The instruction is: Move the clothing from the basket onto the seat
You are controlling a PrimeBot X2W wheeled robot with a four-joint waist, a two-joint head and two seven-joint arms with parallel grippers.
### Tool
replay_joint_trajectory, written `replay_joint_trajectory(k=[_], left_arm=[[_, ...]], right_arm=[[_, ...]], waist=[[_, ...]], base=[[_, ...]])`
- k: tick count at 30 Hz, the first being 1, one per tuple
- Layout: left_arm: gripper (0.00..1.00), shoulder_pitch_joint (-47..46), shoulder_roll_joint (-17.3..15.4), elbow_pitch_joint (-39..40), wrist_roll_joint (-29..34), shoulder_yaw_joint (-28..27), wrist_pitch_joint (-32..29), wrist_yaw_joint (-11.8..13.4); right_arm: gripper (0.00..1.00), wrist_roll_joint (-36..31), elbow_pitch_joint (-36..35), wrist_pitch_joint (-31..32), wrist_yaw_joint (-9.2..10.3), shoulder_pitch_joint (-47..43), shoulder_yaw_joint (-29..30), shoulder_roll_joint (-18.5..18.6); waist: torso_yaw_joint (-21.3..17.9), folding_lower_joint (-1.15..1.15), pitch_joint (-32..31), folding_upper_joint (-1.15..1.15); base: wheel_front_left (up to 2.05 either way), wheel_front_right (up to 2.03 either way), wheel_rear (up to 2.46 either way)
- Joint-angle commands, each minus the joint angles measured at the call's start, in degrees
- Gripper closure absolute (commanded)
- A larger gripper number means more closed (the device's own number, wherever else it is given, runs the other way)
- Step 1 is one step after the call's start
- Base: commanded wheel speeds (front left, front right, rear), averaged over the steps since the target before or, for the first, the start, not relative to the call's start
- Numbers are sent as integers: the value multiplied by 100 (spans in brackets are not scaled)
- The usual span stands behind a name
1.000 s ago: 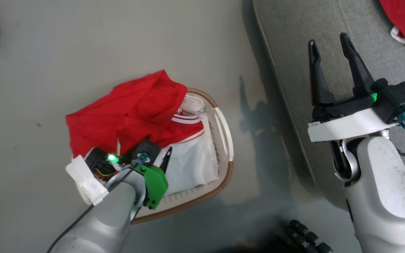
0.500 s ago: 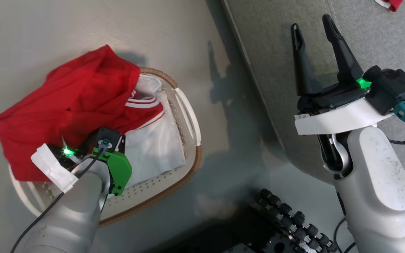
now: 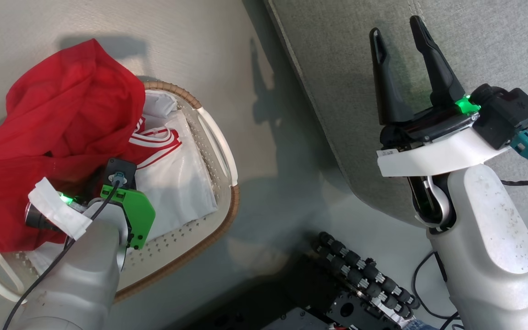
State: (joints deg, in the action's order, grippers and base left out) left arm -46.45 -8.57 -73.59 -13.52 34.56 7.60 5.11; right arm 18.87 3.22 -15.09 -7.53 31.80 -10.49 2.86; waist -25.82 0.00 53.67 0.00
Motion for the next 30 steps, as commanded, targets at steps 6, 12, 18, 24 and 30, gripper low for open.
replay_joint_trajectory(k=[6, 12, 18, 24, 30], left_arm=[[100, 69, -37, -21, -96, -5, -30, 15], [100, 117, 54, -17, -187, -8, 167, -25], [100, 185, 201, -2, -232, 69, 390, -162], [100, 347, 373, 114, -130, 260, 618, -311], [100, 574, 497, 458, -108, 427, 746, -423]], right_arm=[[0, 73, 29, -11, 7, 27, 38, 6], [0, 40, 74, -11, 8, 25, 93, 7], [0, -115, 160, -11, 8, -78, 166, 8], [0, -332, 295, -12, 8, -246, 240, 9], [0, -599, 403, -12, 7, -421, 371, 12]], waist=[[-25, 0, -9, 0], [60, 0, -142, 0], [250, 0, -407, 0], [524, 0, -835, 0], [828, 0, -1376, 0]], base=[[0, 0, 0], [0, 0, 0], [0, 0, 0], [0, 0, 0], [0, 0, 0]])
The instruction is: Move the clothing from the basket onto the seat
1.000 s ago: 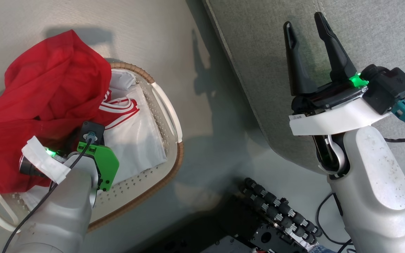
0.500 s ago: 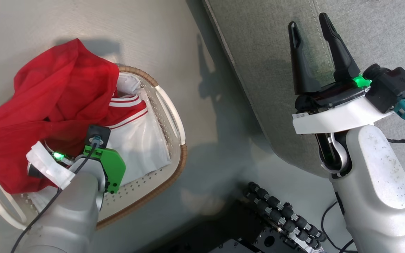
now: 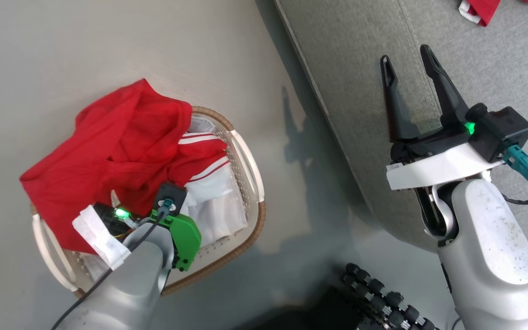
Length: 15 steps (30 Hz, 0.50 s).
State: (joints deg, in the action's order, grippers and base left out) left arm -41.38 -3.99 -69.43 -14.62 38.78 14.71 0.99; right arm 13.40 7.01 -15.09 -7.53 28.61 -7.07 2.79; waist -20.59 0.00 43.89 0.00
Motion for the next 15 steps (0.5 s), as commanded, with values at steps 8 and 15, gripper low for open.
replay_joint_trajectory(k=[8, 15], left_arm=[[100, 614, 0, 1408, -89, -100, 49, -104], [100, 906, -125, 2272, 73, -62, 51, -306]], right_arm=[[0, -490, 273, -11, 8, -565, 339, 22], [0, -784, 470, -11, 8, -1110, 594, 23]], waist=[[839, 0, -1504, 0], [1243, 0, -2467, 0]], base=[[0, 0, 0], [0, 0, 0]])
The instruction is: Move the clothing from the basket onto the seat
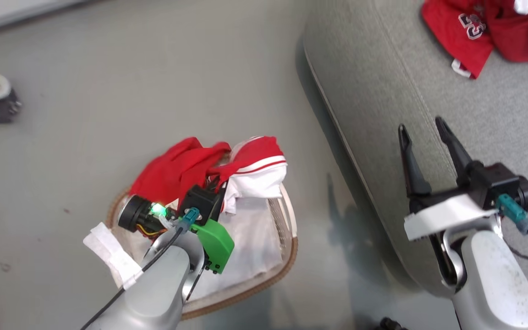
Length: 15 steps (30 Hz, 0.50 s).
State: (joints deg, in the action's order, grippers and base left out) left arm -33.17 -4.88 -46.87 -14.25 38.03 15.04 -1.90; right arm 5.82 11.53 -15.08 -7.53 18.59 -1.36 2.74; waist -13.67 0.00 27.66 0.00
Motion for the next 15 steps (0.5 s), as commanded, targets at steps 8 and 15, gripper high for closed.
replay_joint_trajectory(k=[8, 15], left_arm=[[100, -75, -186, 524, 165, 103, 18, -251], [100, -650, -283, 573, 325, 538, -2, -492]], right_arm=[[0, -240, 177, -12, 8, -701, 142, 27], [0, -313, 253, -12, 8, -1054, 83, 26]], waist=[[910, 0, -1797, 0], [1107, 0, -2435, 0]], base=[[0, 0, 0], [0, 0, 0]])
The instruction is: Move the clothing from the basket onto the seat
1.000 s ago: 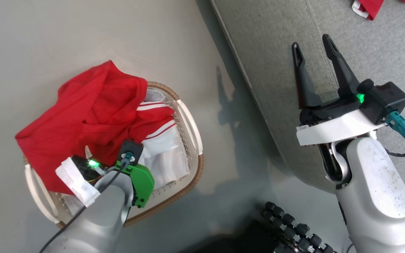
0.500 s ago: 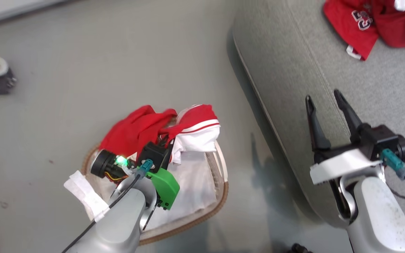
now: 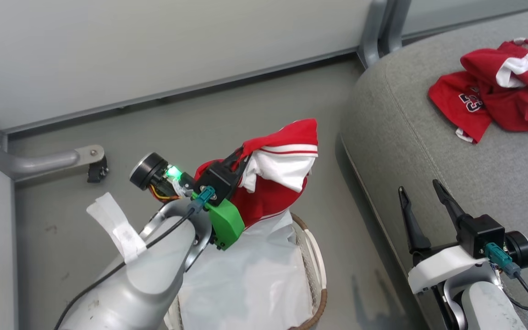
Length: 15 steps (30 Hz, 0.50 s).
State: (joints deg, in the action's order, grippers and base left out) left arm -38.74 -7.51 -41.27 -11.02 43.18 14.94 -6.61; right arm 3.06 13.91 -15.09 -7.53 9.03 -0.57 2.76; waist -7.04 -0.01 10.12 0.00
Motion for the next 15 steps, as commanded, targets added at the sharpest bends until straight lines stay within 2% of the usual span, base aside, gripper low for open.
replay_joint_trajectory(k=[1, 15], left_arm=[[100, -183, -20, 35, -1, 71, 8, -33], [100, -1521, -205, 326, -387, 680, -76, -87]], right_arm=[[0, -47, 12, -12, 8, -118, -13, 24], [0, -164, 19, -11, 8, -63, -329, 23]], waist=[[457, 1, -725, 0], [546, 1, -1059, 0]], base=[[0, 0, 0], [0, 0, 0]])
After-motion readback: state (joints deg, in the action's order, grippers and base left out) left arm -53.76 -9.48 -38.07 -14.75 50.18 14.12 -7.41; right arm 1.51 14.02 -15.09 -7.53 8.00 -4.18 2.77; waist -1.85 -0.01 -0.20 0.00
